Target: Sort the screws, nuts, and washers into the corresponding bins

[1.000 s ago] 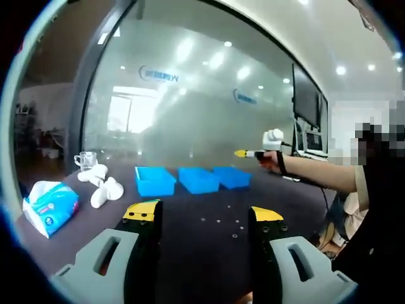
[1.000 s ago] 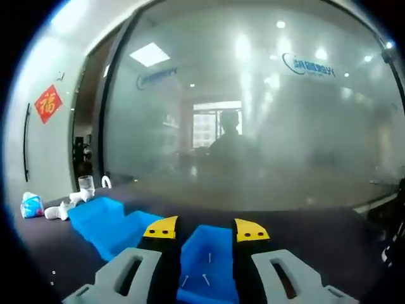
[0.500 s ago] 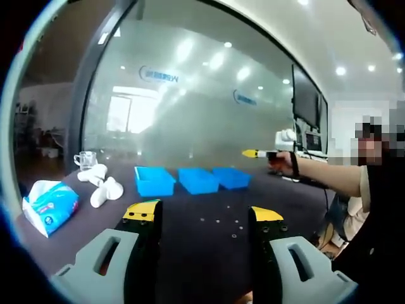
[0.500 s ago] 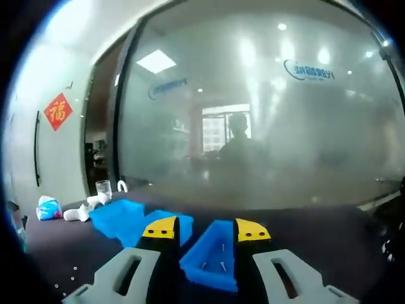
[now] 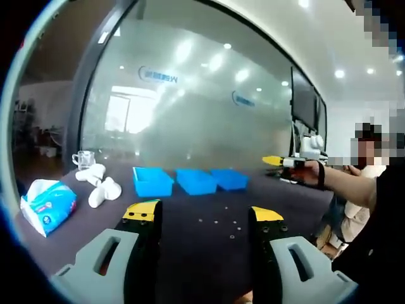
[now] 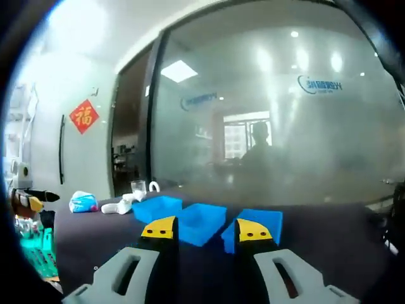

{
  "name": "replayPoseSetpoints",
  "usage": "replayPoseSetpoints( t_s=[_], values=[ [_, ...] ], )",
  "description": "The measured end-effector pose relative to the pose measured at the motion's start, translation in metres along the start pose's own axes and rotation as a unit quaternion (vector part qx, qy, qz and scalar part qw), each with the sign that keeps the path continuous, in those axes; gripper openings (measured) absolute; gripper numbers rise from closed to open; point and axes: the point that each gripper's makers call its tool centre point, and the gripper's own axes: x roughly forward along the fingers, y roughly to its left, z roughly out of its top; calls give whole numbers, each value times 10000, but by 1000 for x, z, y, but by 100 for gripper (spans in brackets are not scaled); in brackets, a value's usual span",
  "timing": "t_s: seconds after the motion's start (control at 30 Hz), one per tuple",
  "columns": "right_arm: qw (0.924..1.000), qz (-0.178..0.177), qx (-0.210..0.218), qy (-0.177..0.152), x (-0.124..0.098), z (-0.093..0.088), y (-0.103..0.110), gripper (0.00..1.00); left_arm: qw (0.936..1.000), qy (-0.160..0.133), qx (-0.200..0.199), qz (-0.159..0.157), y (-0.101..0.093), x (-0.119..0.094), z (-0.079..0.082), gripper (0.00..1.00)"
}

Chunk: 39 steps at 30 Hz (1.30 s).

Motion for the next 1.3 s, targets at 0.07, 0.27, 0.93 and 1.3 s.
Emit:
replayPoseSetpoints(
  t_s=[0.07, 0.27, 0.93, 1.3],
  values=[
    [9999, 141, 38, 33, -13, 0, 11, 31, 10000, 2, -30, 27, 2, 0, -1, 53],
    [9987, 435, -197, 152, -52, -6, 33, 33, 9999, 19, -31, 109, 8, -4, -3, 53],
    [9860, 1226, -309, 1089, -105, -39, 47, 34, 9999, 104, 0, 63, 3, -3, -8, 53],
    [9724, 1573, -905, 1467, -86, -31, 54, 35, 9999, 92, -18, 136, 6, -6, -9, 53]
  ],
)
